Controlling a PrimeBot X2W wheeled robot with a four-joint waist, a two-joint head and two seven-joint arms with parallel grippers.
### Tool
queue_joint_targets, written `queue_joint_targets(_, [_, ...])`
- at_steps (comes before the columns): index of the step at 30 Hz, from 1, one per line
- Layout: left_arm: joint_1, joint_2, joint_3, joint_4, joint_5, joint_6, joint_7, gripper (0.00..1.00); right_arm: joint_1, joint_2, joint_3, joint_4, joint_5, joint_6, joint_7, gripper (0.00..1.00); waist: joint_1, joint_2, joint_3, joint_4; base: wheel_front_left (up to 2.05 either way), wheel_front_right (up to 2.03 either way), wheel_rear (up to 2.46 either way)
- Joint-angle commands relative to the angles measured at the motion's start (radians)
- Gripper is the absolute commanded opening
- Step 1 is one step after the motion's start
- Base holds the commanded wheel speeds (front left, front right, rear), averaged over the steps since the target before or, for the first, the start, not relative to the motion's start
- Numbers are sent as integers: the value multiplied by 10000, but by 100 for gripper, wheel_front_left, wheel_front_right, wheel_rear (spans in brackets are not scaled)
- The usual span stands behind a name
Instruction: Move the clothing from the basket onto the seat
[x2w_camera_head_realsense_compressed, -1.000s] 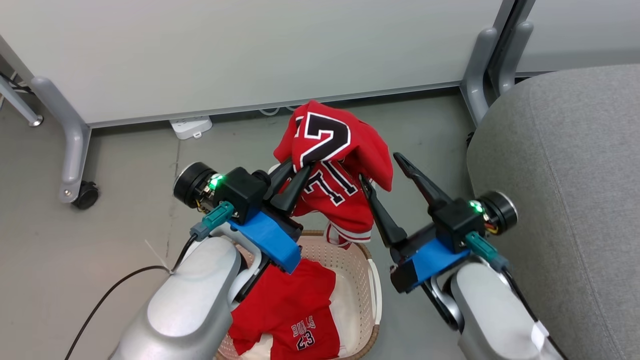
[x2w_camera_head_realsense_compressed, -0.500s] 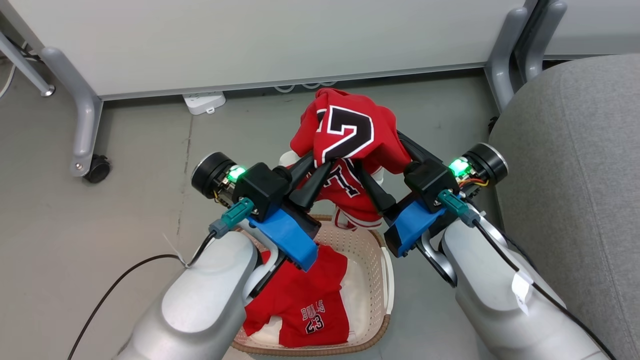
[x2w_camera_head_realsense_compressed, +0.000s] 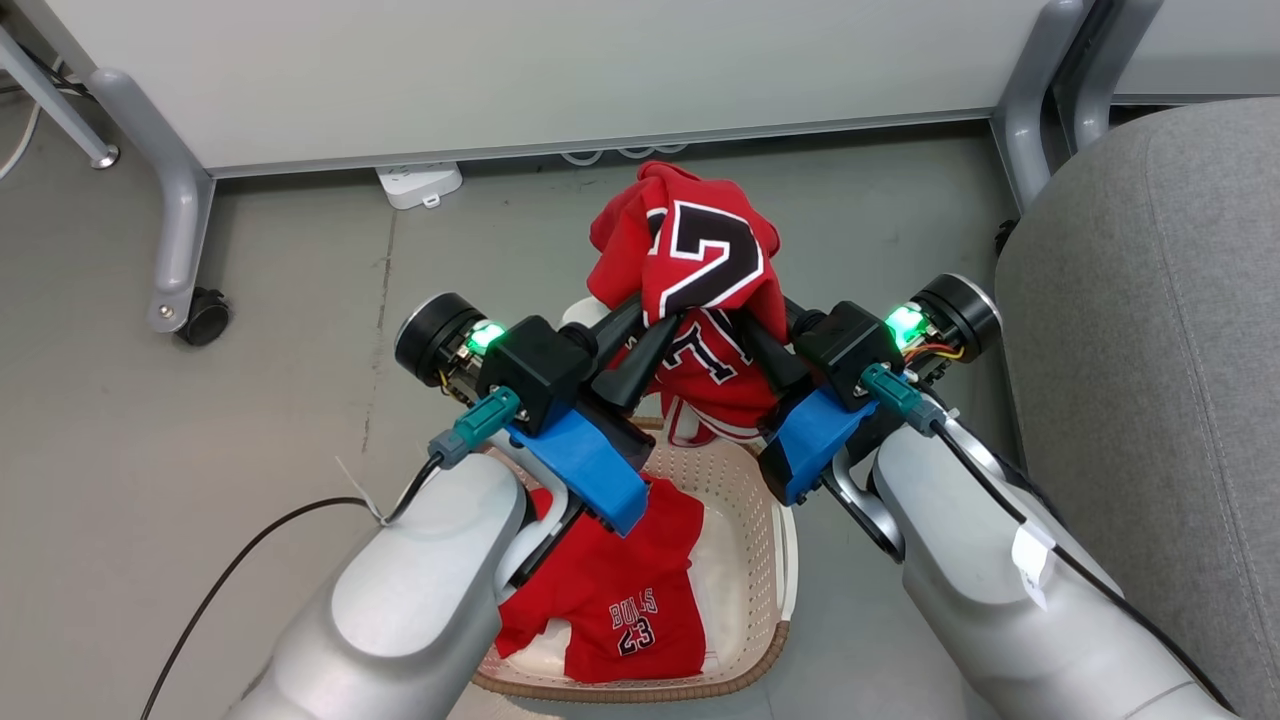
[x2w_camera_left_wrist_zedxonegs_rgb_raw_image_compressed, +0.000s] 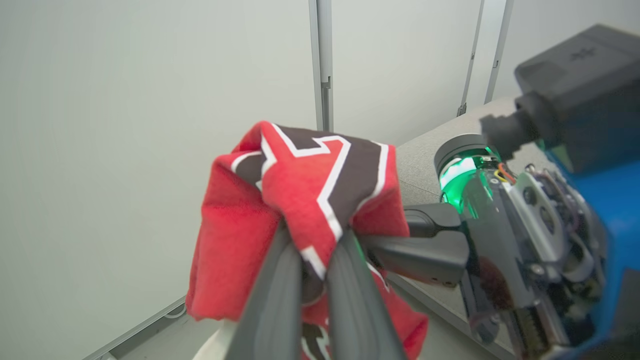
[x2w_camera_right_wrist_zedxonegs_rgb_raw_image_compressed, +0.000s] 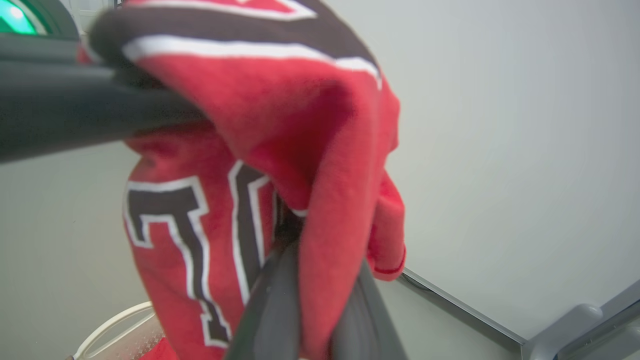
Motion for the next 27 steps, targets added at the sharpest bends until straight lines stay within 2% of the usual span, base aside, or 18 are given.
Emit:
queue_joint_targets(1, [-152, 16, 24, -8, 4, -16, -38, 0, -124, 30, 38, 21, 69, -7, -53, 0, -1, -1, -7, -9, 0, 0, 0])
queue_joint_targets(23, [-44, 64, 125, 137, -67, -16, -38, 0, 96, -46, -61, 37, 196, -7, -53, 0, -1, -1, -56, -73, 0, 0, 0])
queue_joint_targets(24, [-51, 55, 155, 133, -58, -16, -38, 98, 97, -42, -74, 40, 205, -7, -53, 0, -1, -1, -52, -72, 0, 0, 0])
queue_joint_targets(27, [-6, 24, 177, 163, -6, -16, -36, 100, 97, -36, -116, 52, 212, -7, -54, 0, -1, -1, -46, -66, 0, 0, 0])
